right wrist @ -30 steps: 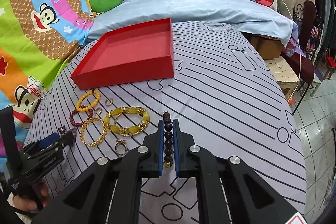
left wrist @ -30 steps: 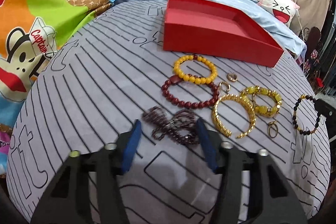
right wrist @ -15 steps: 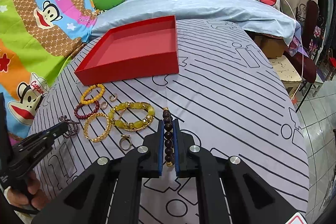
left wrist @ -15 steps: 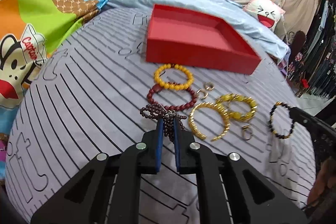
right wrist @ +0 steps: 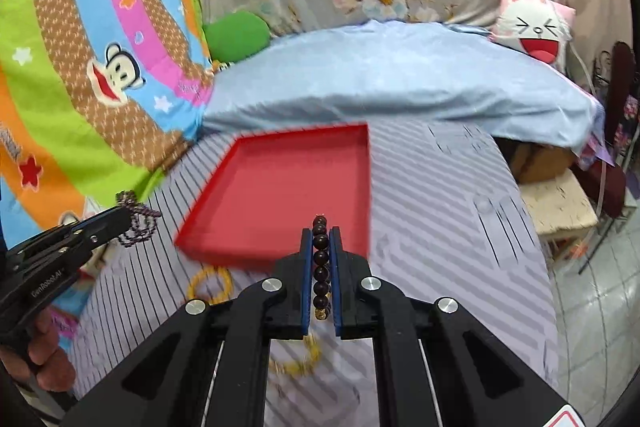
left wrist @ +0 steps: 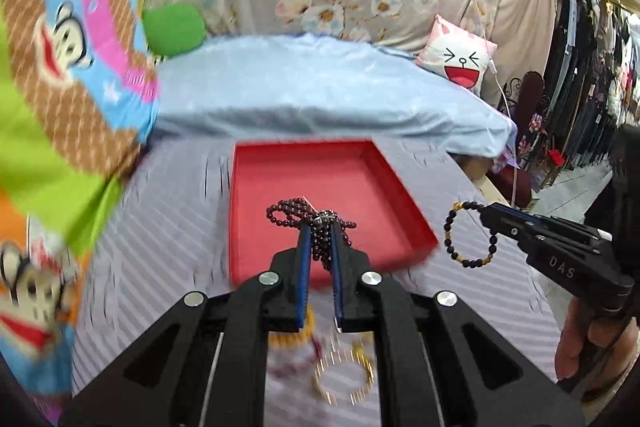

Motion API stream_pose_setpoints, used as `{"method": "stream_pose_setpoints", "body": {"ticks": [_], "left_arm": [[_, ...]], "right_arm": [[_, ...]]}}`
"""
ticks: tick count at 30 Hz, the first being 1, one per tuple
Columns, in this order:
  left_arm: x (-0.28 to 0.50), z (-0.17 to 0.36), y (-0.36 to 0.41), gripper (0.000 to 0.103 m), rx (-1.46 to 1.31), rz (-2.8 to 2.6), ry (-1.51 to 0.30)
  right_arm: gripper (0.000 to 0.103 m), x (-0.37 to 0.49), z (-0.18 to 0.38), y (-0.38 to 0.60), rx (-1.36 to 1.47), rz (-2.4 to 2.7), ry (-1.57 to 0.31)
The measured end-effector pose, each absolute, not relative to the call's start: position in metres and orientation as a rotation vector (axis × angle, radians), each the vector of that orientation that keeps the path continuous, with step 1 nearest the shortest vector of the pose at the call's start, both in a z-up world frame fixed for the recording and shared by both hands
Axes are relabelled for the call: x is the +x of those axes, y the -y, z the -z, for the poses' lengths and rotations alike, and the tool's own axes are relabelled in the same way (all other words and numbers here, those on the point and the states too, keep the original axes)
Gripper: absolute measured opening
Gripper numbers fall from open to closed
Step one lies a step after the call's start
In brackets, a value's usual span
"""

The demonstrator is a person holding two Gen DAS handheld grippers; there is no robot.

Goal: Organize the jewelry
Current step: 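Carry both bracelets into the red tray and open both tools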

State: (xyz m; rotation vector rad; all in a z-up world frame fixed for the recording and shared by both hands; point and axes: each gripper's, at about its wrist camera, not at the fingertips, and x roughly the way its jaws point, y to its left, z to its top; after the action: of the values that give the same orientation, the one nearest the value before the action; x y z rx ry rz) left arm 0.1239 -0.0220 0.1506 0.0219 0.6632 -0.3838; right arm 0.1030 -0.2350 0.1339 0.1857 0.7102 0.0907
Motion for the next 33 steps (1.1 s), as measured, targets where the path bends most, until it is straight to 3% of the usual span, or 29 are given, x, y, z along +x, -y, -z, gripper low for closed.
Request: {"method": "stream_pose_setpoints", "body": {"ticks": [13, 20, 27, 28, 30, 32, 33], "left_arm": [[0.286, -0.113, 0.061, 0.009, 0.056, 0.378, -0.725], [0.336, -0.061, 0.07, 0.009, 0.095, 0.348, -0.809], [0.355, -0.043, 0.073, 0.01, 0.11, 0.317, -0.841], [0.357, -0.042, 0.072, 0.012, 0.105, 0.315, -0.846], [0.359, -0.042, 0.07, 0.012, 0.094, 0.308, -0.848], [0.36, -0.043, 0.067, 0.023, 0.08, 0.298, -0.844], [0.36, -0.043, 0.065, 0.036, 0.078, 0.286, -0.841]], "right_arm": [[0.008, 0.282, -0.107, 0.215, 0.138, -0.169, -0.785], [0.008, 0.322, -0.066, 0.221, 0.128, -0.144, -0.864], [0.009, 0.338, -0.043, 0.228, 0.145, -0.09, -0.906], [0.011, 0.337, -0.043, 0.229, 0.146, -0.077, -0.899], [0.026, 0.336, -0.043, 0.232, 0.153, -0.069, -0.889], [0.042, 0.333, -0.046, 0.232, 0.152, -0.049, -0.865], [0.048, 0.33, -0.048, 0.233, 0.151, -0.041, -0.844]]}}
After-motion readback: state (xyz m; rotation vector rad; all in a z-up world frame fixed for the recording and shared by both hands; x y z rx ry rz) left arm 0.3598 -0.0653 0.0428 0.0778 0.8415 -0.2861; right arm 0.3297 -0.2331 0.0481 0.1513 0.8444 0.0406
